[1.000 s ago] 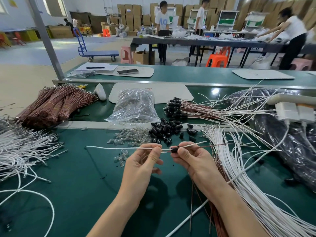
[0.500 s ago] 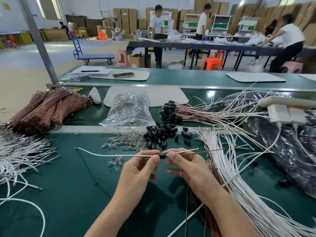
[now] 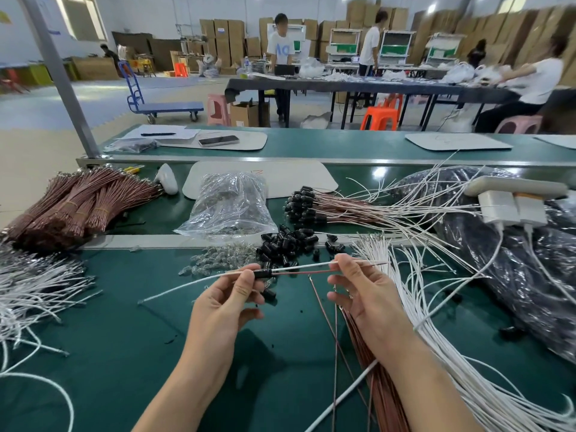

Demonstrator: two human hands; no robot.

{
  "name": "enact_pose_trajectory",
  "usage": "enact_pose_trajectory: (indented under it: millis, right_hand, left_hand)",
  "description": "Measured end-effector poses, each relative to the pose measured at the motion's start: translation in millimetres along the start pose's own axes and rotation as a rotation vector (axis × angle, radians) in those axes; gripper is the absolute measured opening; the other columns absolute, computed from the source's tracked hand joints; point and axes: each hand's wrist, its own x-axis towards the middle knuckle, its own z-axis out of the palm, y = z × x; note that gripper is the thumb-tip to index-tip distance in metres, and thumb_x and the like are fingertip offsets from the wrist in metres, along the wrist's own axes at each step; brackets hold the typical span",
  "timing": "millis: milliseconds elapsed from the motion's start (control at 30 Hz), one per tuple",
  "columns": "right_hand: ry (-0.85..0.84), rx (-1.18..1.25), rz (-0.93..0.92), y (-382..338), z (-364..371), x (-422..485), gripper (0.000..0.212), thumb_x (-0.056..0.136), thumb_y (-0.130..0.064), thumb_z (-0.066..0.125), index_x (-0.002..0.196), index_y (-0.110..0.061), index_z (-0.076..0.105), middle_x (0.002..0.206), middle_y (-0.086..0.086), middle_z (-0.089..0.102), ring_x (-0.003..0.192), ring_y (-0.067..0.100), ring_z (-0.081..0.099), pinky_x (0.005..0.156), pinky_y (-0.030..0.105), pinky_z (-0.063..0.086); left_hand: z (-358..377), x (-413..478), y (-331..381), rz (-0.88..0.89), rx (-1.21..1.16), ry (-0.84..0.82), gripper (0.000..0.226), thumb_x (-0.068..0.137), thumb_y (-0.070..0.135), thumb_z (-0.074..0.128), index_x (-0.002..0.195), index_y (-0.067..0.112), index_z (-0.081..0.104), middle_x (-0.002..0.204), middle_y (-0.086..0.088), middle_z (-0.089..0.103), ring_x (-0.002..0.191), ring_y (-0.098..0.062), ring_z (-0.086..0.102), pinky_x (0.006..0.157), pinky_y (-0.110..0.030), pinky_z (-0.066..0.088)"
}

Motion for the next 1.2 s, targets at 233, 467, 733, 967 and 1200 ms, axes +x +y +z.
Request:
enact_pose_trajectory:
  millis: [233,467,733,967,1200]
  right_hand:
    - [0.084,0.019,-0.118,-11.7,-14.9,0.9,0.019,0.071,-0.039,0.077,0.075,-0.021,0.08,0.085,0.001,0.074,0.067,0.008,0.068,0.051,0.023,0.057]
    - [0.289,0.058,-0.232,-23.8,-29.5,2.7,0.015,0.08,-0.039,0.073,0.071,-0.026,0.077,0.08,-0.006,0.072,0.063,0.004,0.065,0.05,0.02,0.055]
    - [0.419,0.05,-0.295,-29.7,-39.4,5.1,0.015,0.085,-0.04,0.072,0.084,-0.025,0.07,0.078,-0.007,0.071,0.062,0.004,0.063,0.051,0.019,0.055]
    - [0.458,0.063,-0.299,-28.3,-41.7,5.6,0.019,0.085,-0.04,0.072,0.084,-0.022,0.065,0.074,-0.008,0.069,0.057,0.003,0.058,0.045,0.016,0.047]
    - [0.413,0.124,-0.272,-25.6,-44.4,6.8,0.026,0.09,-0.041,0.067,0.1,-0.018,0.067,0.077,-0.005,0.071,0.063,0.004,0.061,0.049,0.015,0.05]
  left_hand:
    - [-8.6,5.5,7.3,-0.021,-0.08,0.024,0.022,0.084,0.028,0.066,0.095,0.017,0.081,0.081,-0.003,0.07,0.064,-0.009,0.064,0.055,-0.021,0.055]
    - [-14.3,8.1,13.3,-0.03,-0.12,0.069,0.019,0.085,0.027,0.065,0.089,0.019,0.082,0.078,0.001,0.072,0.062,-0.007,0.065,0.055,-0.021,0.057]
    - [-21.4,11.2,15.3,-0.122,-0.125,0.062,0.02,0.085,0.029,0.066,0.09,0.018,0.082,0.078,0.002,0.071,0.063,-0.007,0.067,0.054,-0.021,0.056]
    - [-22.6,11.9,16.9,-0.104,-0.175,0.104,0.025,0.083,0.029,0.067,0.1,0.012,0.076,0.078,0.0,0.071,0.063,-0.008,0.067,0.055,-0.022,0.058]
    - [-21.4,14.4,16.3,-0.133,-0.264,0.179,0.014,0.092,0.026,0.065,0.091,0.015,0.074,0.074,0.003,0.071,0.064,-0.008,0.07,0.054,-0.021,0.058]
